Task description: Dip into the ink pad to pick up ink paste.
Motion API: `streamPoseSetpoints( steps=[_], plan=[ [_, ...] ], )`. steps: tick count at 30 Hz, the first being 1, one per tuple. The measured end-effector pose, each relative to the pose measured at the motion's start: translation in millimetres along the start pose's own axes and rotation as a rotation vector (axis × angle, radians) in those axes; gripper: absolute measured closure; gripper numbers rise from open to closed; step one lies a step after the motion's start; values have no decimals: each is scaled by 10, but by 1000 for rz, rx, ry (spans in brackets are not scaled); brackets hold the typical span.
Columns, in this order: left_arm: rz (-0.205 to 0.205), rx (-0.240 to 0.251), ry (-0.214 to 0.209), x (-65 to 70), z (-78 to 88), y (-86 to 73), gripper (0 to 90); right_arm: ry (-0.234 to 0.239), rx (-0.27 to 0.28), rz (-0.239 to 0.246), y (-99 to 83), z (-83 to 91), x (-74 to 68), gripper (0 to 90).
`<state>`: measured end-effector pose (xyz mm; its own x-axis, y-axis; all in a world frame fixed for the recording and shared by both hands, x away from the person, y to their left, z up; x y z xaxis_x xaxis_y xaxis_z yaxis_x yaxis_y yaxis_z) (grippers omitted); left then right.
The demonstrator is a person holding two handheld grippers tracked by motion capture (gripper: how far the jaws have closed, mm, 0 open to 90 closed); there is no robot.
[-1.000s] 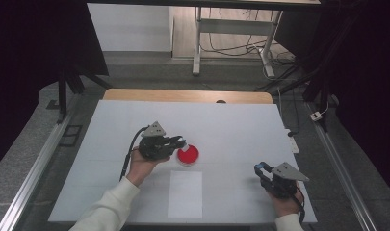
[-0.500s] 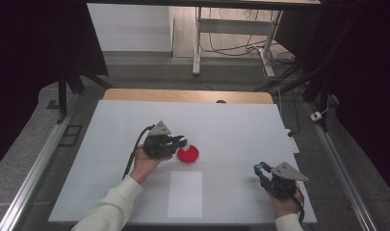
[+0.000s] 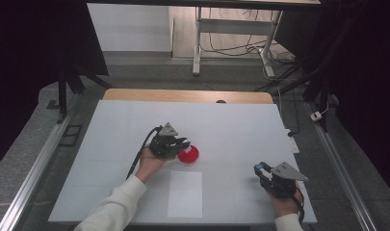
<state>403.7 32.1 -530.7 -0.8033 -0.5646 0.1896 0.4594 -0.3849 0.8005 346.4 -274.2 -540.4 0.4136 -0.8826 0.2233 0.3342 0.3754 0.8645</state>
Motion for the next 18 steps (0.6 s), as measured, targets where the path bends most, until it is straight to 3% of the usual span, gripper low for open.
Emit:
streamPoseSetpoints(
  steps=[18],
  plan=[
    [-14, -60, 30, -62, -118, -46, 754, -2, -2, 2, -6, -3, 6, 655]
  ],
)
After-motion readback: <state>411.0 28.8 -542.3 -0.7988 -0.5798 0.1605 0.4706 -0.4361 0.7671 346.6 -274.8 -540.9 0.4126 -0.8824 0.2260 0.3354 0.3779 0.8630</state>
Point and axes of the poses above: each handheld gripper's, and its own axes: z roughly backward along the jaws, y roughly out of its top, x roughly to its right, the point moved 8 cm from there along -z, roughly forward along the jaws, and after that the axes turned 8 degrees about -y, right-handed, at the moved point
